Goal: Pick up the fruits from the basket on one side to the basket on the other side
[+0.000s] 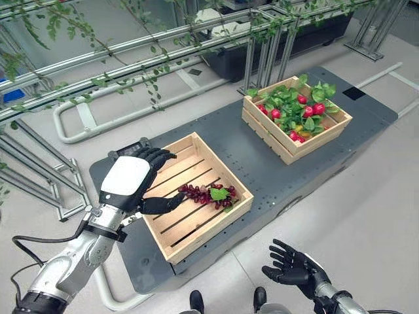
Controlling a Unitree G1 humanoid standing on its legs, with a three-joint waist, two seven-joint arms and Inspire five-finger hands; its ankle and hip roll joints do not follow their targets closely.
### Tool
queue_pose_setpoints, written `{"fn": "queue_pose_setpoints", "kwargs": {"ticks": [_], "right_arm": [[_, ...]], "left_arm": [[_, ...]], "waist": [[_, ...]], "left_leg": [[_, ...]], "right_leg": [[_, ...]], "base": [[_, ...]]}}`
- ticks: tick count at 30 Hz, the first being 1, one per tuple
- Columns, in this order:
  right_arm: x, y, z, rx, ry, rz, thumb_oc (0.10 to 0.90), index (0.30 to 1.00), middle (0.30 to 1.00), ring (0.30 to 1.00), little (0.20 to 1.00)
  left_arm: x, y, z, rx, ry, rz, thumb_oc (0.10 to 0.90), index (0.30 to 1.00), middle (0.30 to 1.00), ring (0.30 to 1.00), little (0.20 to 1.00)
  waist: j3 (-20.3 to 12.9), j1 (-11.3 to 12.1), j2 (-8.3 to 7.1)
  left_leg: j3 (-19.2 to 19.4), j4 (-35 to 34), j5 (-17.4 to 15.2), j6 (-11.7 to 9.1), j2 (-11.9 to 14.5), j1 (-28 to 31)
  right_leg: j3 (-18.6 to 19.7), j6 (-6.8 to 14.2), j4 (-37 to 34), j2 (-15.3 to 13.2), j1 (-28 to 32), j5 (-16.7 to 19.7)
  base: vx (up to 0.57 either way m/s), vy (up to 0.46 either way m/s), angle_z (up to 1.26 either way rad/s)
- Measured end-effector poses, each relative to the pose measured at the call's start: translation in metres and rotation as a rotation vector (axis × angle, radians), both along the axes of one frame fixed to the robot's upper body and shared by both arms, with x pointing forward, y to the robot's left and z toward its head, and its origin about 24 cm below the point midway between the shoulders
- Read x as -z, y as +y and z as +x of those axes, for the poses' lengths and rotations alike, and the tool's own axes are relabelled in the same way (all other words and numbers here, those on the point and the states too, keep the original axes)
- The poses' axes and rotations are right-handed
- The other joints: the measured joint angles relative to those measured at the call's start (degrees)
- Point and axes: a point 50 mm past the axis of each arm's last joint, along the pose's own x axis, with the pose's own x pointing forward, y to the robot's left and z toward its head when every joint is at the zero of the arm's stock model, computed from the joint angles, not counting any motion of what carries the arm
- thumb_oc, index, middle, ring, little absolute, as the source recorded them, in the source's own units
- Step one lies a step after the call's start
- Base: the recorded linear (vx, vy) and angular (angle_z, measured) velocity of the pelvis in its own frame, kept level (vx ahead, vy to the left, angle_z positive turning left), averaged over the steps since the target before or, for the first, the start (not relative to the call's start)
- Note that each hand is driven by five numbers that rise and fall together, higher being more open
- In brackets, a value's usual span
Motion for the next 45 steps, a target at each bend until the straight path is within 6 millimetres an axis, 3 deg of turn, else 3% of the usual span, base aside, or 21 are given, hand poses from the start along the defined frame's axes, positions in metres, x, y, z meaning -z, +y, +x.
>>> {"fn": "queue_pose_setpoints", "kwargs": {"ticks": [4, 9, 14, 17, 21, 33, 45], "right_arm": [[-0.002, -0.001, 0.01, -0.082, 0.003, -0.04, 0.8, 0.9, 0.9, 0.9, 0.9], [-0.01, 0.007, 0.037, -0.163, -0.047, -0.06, 0.8, 0.9, 0.9, 0.9, 0.9], [-0.028, 0.006, 0.066, -0.203, -0.132, -0.095, 0.8, 0.9, 0.9, 0.9, 0.9], [-0.039, 0.01, 0.084, -0.241, -0.182, -0.115, 0.8, 0.9, 0.9, 0.9, 0.9], [-0.042, 0.012, 0.089, -0.249, -0.196, -0.116, 0.8, 0.9, 0.9, 0.9, 0.9], [-0.04, 0.025, 0.09, -0.32, -0.185, -0.115, 0.8, 0.9, 0.9, 0.9, 0.9], [-0.045, 0.028, 0.098, -0.332, -0.198, -0.121, 0.8, 0.9, 0.9, 0.9, 0.9]], "left_arm": [[0.011, -0.006, 0.015, -0.01, 0.01, 0.062, 0.8, 0.9, 0.9, 0.9, 0.9], [0.002, -0.013, 0.04, 0.009, -0.048, 0.128, 0.8, 0.9, 0.9, 0.9, 0.9], [-0.022, -0.013, 0.065, -0.034, -0.146, 0.137, 0.8, 0.9, 0.9, 0.9, 0.9], [-0.039, -0.007, 0.08, -0.075, -0.216, 0.154, 0.8, 0.9, 0.9, 0.9, 0.9], [-0.042, -0.001, 0.087, -0.124, -0.248, 0.158, 0.8, 0.9, 0.9, 0.9, 0.9], [-0.055, -0.001, 0.094, -0.188, -0.395, 0.144, 0.8, 0.9, 0.9, 0.9, 0.9], [-0.041, -0.008, 0.108, -0.211, -0.228, 0.227, 0.8, 0.9, 0.9, 0.9, 0.9]], "waist": [[0.58, -0.04, -0.37], [8.05, -0.28, -1.38], [16.18, -0.48, -1.52], [20.08, -1.43, -2.43], [20.48, -2.28, -2.67], [21.07, -1.44, -2.48], [21.1, -1.54, -2.5]], "left_leg": [[0.91, 0.05, 0.71, 0.34, -0.1, -3.65], [0.9, 0.77, 1.29, 0.04, 0.07, -5.41], [0.79, 3.12, 1.29, -0.01, 0.39, -8.44], [0.62, 4.29, 1.28, 0.0, 0.55, -9.99], [0.77, 4.57, 1.27, 0.0, 0.67, -10.94], [0.42, 7.32, 1.27, -0.01, 1.3, -13.74], [-0.54, 8.95, 1.26, -0.04, 1.39, -15.74]], "right_leg": [[1.5, -0.05, 0.37, -0.04, -4.62, 1.1], [1.84, -0.41, 0.64, 0.27, -6.45, 1.77], [2.83, -0.87, 3.71, 0.27, -10.16, 1.86], [2.84, -0.97, 4.67, 0.23, -11.56, 1.83], [2.91, -1.03, 5.33, 0.27, -12.85, 1.79], [3.16, -1.88, 9.52, 0.37, -16.54, 0.93], [3.85, -2.23, 12.79, 0.33, -19.44, 0.08]], "base": [[-0.13, 0.029, -0.16], [-0.1, 0.03, -0.05], [-0.1, 0.022, -0.07], [-0.06, 0.022, -0.01], [-0.06, 0.01, -0.03], [-0.01, -0.002, -0.01], [0.01, 0.007, -0.02]]}}
